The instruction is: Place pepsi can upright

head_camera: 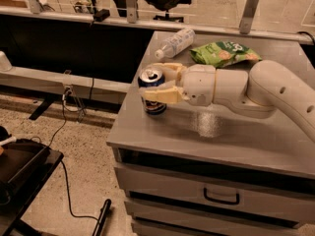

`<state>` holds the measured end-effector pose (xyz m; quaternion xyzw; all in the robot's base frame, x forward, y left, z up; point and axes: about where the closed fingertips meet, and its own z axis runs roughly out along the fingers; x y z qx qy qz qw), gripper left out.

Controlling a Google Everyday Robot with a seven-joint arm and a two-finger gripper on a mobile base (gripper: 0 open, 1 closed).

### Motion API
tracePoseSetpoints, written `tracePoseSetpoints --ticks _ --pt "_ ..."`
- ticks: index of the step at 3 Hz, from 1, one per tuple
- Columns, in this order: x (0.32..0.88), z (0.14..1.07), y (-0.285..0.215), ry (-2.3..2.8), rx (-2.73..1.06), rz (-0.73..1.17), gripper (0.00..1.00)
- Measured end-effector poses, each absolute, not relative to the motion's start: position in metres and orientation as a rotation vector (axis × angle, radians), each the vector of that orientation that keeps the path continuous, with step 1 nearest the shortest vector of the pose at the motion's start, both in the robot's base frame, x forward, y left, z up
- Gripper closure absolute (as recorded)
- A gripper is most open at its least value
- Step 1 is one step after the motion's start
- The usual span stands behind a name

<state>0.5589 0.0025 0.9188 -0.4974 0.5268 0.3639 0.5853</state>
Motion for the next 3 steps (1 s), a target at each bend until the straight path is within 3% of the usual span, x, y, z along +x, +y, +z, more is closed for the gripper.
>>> tracePoseSetpoints --ticks 1,2,3 --pt "0.5592 0.9173 0.0034 1.232 -1.162 0.867 0.17" --pt "0.5598 0.9154 0.0037 1.236 -1.160 0.883 0.00" --pt "0.5599 0.9153 0.0036 1.236 -1.160 0.884 0.00"
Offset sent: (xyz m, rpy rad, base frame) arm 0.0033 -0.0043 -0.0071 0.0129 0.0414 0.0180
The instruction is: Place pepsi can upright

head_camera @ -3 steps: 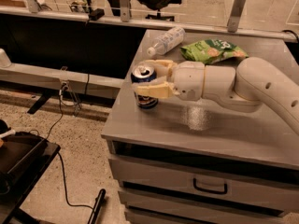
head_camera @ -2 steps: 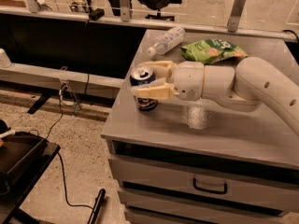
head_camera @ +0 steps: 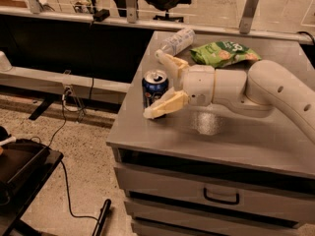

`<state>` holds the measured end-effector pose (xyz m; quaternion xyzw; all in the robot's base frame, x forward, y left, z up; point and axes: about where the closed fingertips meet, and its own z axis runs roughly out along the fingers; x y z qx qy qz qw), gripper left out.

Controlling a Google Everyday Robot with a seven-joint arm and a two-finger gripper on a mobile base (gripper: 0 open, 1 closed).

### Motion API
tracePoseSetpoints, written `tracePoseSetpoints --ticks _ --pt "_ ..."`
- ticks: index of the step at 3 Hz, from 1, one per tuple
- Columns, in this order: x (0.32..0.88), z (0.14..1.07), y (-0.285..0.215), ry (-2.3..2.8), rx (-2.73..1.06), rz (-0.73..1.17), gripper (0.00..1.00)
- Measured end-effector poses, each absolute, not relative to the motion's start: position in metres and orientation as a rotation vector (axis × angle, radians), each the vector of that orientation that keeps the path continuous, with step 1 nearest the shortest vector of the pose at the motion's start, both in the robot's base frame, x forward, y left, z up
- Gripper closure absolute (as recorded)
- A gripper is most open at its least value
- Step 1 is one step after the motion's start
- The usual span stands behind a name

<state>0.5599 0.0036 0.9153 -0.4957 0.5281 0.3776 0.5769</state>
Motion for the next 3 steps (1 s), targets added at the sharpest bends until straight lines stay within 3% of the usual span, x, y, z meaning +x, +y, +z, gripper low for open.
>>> tracePoseSetpoints --ticks 3 --pt "0.570 0.918 -0.036 1.330 -1.147 0.778 0.00"
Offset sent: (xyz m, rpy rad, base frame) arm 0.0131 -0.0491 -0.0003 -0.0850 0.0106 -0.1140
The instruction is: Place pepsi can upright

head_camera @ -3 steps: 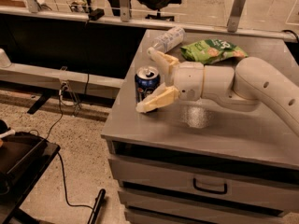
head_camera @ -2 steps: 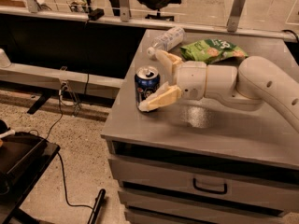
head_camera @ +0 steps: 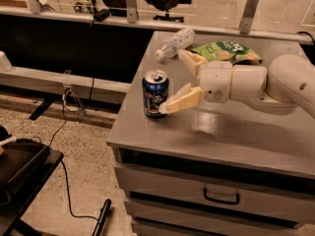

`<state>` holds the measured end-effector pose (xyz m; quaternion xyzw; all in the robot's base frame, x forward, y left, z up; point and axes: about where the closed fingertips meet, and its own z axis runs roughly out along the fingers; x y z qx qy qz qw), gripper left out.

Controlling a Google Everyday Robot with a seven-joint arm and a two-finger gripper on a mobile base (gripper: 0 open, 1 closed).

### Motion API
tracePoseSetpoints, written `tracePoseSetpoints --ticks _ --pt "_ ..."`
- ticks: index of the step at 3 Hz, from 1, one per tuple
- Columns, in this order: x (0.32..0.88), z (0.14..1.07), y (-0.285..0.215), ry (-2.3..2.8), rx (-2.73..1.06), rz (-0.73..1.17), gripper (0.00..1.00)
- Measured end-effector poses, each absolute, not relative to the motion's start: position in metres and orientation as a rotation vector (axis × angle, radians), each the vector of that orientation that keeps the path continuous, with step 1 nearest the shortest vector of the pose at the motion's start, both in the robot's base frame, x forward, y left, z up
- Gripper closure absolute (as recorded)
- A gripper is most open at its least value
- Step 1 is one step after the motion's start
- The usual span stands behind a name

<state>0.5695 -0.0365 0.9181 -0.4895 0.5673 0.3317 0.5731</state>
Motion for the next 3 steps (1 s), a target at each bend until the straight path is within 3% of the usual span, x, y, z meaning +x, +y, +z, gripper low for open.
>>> tracePoseSetpoints --ticks 3 --pt "0.571 0.928 -0.078 1.394 -1.140 0.710 0.00"
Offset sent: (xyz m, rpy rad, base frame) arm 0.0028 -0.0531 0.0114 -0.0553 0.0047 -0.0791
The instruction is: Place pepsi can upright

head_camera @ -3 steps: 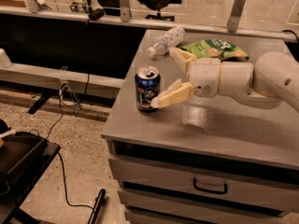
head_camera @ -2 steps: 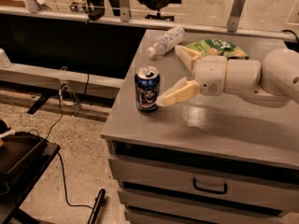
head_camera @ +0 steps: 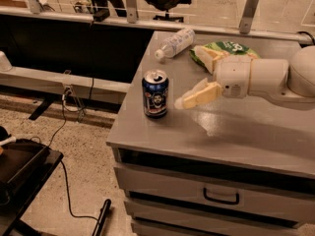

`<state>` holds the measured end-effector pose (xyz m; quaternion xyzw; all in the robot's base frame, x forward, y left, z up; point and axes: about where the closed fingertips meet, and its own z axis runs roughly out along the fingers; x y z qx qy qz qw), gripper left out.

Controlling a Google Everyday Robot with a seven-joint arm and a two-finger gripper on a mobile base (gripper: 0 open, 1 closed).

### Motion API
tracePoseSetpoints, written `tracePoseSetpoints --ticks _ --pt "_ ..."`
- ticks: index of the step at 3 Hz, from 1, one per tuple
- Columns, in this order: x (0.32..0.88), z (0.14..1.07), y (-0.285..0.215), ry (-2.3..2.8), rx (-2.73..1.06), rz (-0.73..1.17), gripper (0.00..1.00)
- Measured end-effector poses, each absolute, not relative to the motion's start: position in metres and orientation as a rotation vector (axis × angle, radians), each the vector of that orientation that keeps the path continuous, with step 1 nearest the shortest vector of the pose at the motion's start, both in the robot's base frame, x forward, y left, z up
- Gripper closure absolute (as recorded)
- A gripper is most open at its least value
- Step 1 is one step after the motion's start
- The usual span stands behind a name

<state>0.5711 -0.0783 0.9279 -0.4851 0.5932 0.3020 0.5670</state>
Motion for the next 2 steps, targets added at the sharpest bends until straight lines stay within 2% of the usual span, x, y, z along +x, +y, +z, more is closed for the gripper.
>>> tracePoseSetpoints --ticks 2 --pt "0.5717 0.9256 -0.0886 1.468 -1.150 0.738 0.00"
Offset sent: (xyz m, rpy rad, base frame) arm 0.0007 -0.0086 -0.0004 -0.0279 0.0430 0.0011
